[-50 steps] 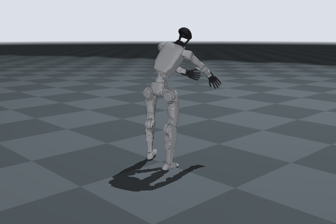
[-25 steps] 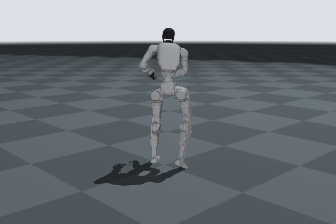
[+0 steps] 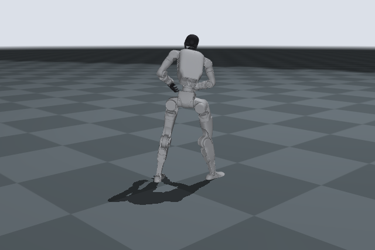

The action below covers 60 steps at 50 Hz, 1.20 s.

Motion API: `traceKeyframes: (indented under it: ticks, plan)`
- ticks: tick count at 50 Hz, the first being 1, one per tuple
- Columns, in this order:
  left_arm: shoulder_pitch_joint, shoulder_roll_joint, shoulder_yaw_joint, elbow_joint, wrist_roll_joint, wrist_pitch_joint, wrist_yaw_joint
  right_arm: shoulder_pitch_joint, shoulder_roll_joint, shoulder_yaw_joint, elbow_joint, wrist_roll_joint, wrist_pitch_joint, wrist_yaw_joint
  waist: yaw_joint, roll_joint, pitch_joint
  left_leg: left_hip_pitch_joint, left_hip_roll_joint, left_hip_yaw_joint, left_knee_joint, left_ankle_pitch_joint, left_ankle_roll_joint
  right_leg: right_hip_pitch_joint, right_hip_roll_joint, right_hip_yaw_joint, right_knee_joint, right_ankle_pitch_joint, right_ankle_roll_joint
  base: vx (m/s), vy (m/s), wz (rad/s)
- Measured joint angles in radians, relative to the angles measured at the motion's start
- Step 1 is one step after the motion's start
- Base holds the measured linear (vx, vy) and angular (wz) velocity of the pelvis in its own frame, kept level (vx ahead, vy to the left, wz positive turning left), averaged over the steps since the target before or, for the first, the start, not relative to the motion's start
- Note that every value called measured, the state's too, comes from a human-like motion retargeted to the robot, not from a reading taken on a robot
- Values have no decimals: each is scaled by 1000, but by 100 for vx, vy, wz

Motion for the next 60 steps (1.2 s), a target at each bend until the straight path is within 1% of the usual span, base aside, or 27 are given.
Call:
traceKeyframes:
  ticks: [5, 7, 8, 9, 10, 13, 15, 16, 17, 18, 20, 21, 22, 23, 25, 27, 31, 35, 37, 39, 42, 45, 50, 52, 54, 57, 60]
  plan:
    - [-262, -248, -109, 219, 0, -51, 115, -163, 30, 95, 379, -63, 108, 48, -159, 91, -17, 63, 15, -54, 0, 14, 1, 120, -14, -89, 1, 63, 0, 18, -31, 86]
    - [-412, -348, -114, 429, 21, -75, 139, -237, 135, 73, 695, 54, -38, 210, -206, 109, -49, 75, 33, -24, 0, 22, 1, 125, -8, -88, 26, 46, 0, 20, -26, 1]
    - [-491, -385, -114, 548, 36, -112, 179, -287, 190, 46, 874, 82, -73, 70, -226, 117, -64, 81, 39, 0, 0, 29, 0, 126, -4, -86, 35, 37, 0, 15, -23, -12]
    - [-578, -404, -131, 678, 18, -194, 200, -319, 238, -29, 971, 409, -528, -192, -246, 122, -75, 87, 40, 26, 0, 38, 0, 127, -2, -82, 40, 31, 0, 11, -20, -17]
    - [-670, -414, -158, 812, -16, -300, 213, -342, 282, -130, 1027, 885, -1192, -516, -266, 126, -84, 93, 37, 53, 0, 47, 0, 128, -2, -77, 43, 27, 0, 14, -22, -26]
    - [-754, -438, -175, 980, 1, -288, 283, -372, 283, -132, 1127, 761, -1037, -557, -300, 150, -91, 141, 79, 131, 0, 64, 0, 151, 35, -57, 65, -17, 0, 22, -30, -50]
    - [-706, -397, -152, 893, -40, -291, 283, -320, 245, -182, 920, 795, -1128, -567, -330, 162, -71, 189, 103, 183, 0, 77, 0, 180, 61, -36, 71, -41, 0, 27, -29, -73]
    - [-621, -379, -116, 771, -8, -143, 218, -288, 178, -34, 842, 212, -495, 66, -341, 160, -57, 218, 99, 209, 0, 82, 29, 195, 61, -16, 76, -52, 0, 30, -24, -89]
    - [-535, -356, -86, 645, 12, -28, 152, -238, 124, 38, 710, -142, -109, 595, -353, 158, -44, 244, 95, 232, 0, 88, 55, 208, 62, 5, 79, -60, 0, 29, -21, -99]
    - [-447, -323, -70, 513, 7, 23, 86, -155, 94, -46, 469, -39, -215, 914, -367, 154, -32, 265, 87, 251, 0, 98, 73, 216, 65, 27, 78, -65, 0, 26, -20, -101]
    - [-280, -253, -53, 277, -23, 85, -10, -6, 76, -128, 100, 292, -227, 1161, -389, 139, -14, 293, 65, 270, 10, 109, 98, 229, 67, 73, 74, -72, 0, 23, -18, -109]
    - [-208, -217, -49, 180, -32, 54, -5, 42, 57, -135, -14, 311, -262, 932, -397, 132, -5, 293, 57, 263, 39, 101, 95, 233, 73, 98, 71, -75, 0, 20, -17, -121]
    - [-141, -185, -47, 95, -31, 44, -17, 78, 26, -131, -112, 310, -289, 856, -405, 127, 2, 290, 47, 251, 68, 91, 96, 236, 77, 123, 68, -76, 0, 18, -15, -126]
    - [-85, -163, -48, 30, -12, 74, -63, 93, -28, -104, -177, 267, -302, 1083, -413, 125, 7, 281, 32, 231, 99, 77, 101, 236, 78, 149, 65, -76, 0, 18, -8, -116]
    - [6, -110, -57, -50, 126, 61, -183, 91, -151, -75, -252, 79, -392, 1125, -433, 139, -20, 125, 49, 188, 388, -60, 52, 180, 71, 181, 137, -121, 0, 17, 2, -102]
    - [14, -140, -101, -66, 133, 27, -136, 27, -265, -20, -209, -234, -416, 1040, -450, 156, -13, 99, 33, 161, 420, -88, 46, 176, 89, 217, 136, -120, 0, 12, -2, -104]
    - [-178, -295, -183, 114, 153, 26, -92, -100, -311, 28, 117, -235, -450, 1118, -497, 180, 0, 86, 23, 192, 375, -116, 44, 180, 117, 265, 141, -122, 0, 9, -2, -83]
    - [-578, -496, -203, 613, 268, 24, -61, -302, -219, 145, 752, -329, -515, 1212, -523, 190, -5, 90, 15, 239, 232, -90, 31, 187, 137, 297, 146, -127, 0, 9, 5, -59]
    - [-782, -574, -219, 929, 346, 38, 6, -367, -134, 201, 1082, -344, -436, 1206, -531, 191, -3, 87, 7, 232, 158, -62, 15, 195, 146, 313, 145, -131, 0, 11, 11, -54]
    - [-948, -628, -268, 1143, 342, 50, 76, -416, -103, 189, 1249, -132, -367, 1214, -528, 195, 36, 102, -1, 216, 70, -21, 2, 225, 162, 334, 112, -117, 0, 9, 7, -64]
    - [-967, -603, -314, 1081, 293, 38, 118, -404, -179, 65, 1116, 87, -330, 1185, -528, 203, 68, 89, -8, 212, 0, 20, 1, 254, 177, 368, 62, -91, 0, 13, 9, -56]
    - [-683, -391, -259, 629, 270, 61, -3, -196, -232, -155, 698, -92, -279, 1155, -583, 153, 56, 73, -3, 259, 0, 25, 1, 272, 180, 398, 65, -96, 0, 19, 7, -56]
    - [-398, -213, -248, 164, 275, 85, -183, 157, -382, -334, 115, -51, -305, 1065, -587, 112, 64, 45, 34, 370, 0, 21, 0, 268, 209, 440, 74, -95, 0, 14, 4, -63]
    - [-382, -237, -268, 121, 226, 114, -176, 240, -387, -433, 0, 230, -327, 1111, -590, 103, 65, 38, 48, 403, 0, 16, 0, 264, 220, 455, 81, -95, 0, 10, 14, -61]
    - [-411, -292, -287, 140, 269, 91, -159, 207, -491, -386, 27, -129, -420, 1080, -597, 93, 64, 36, 57, 431, 0, 23, 0, 263, 229, 469, 87, -94, 0, 6, 22, -61]
    - [-555, -435, -335, 302, 339, 50, -82, 14, -508, -234, 214, -185, -449, 1086, -596, 69, 64, 24, 71, 461, 0, 62, 0, 251, 244, 492, 88, -84, 0, 2, 27, -64]
    - [-755, -550, -340, 602, 460, -8, 11, -297, -436, 63, 619, -305, -466, 1124, -589, 32, 46, 8, 80, 492, 0, 111, 0, 234, 254, 513, 73, -63, 0, -3, 29, -65]
